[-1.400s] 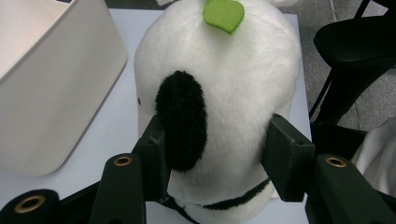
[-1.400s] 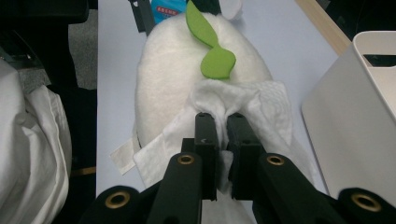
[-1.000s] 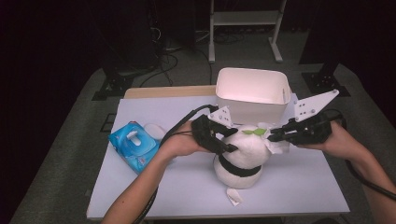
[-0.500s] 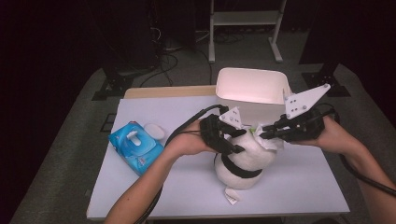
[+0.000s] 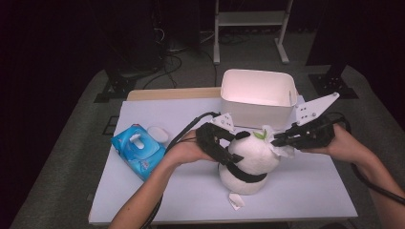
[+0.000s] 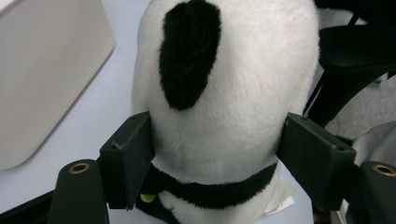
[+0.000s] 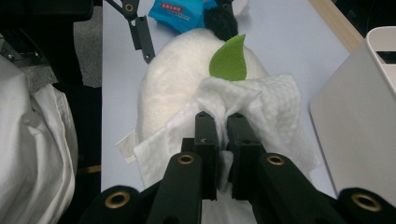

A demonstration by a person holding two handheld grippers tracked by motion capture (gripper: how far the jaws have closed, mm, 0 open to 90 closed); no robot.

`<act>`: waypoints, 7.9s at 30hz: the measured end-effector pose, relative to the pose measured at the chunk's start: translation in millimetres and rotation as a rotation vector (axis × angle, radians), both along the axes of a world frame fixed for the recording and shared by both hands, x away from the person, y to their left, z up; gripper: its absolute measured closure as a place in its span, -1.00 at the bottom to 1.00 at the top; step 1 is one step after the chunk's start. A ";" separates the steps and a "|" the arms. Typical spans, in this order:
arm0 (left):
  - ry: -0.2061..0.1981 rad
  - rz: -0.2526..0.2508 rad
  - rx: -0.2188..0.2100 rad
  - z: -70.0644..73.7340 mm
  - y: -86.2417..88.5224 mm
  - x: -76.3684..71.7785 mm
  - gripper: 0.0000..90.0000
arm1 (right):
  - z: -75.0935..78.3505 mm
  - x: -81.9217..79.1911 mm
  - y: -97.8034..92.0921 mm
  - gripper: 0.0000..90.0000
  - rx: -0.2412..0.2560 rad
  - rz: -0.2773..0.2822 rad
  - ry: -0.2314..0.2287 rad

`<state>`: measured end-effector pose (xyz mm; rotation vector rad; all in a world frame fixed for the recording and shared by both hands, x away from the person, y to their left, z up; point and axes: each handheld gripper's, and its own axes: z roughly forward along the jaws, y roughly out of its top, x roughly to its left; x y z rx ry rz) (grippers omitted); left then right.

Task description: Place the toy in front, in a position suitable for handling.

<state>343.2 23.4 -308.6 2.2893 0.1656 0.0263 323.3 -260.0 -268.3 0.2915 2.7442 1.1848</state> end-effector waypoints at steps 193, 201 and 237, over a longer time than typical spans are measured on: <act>-0.105 -0.063 0.316 -21.9 -44.1 -8.1 0.62 | -91.9 -27.2 22.9 0.82 0.083 0.120 0.129; -0.109 -0.026 0.263 -11.5 -38.5 -7.5 0.61 | -86.7 -18.6 16.9 0.82 0.076 0.078 0.109; -0.113 0.065 0.122 -6.6 7.8 -25.0 0.15 | -136.9 -27.5 -87.7 0.72 -0.023 -0.268 0.198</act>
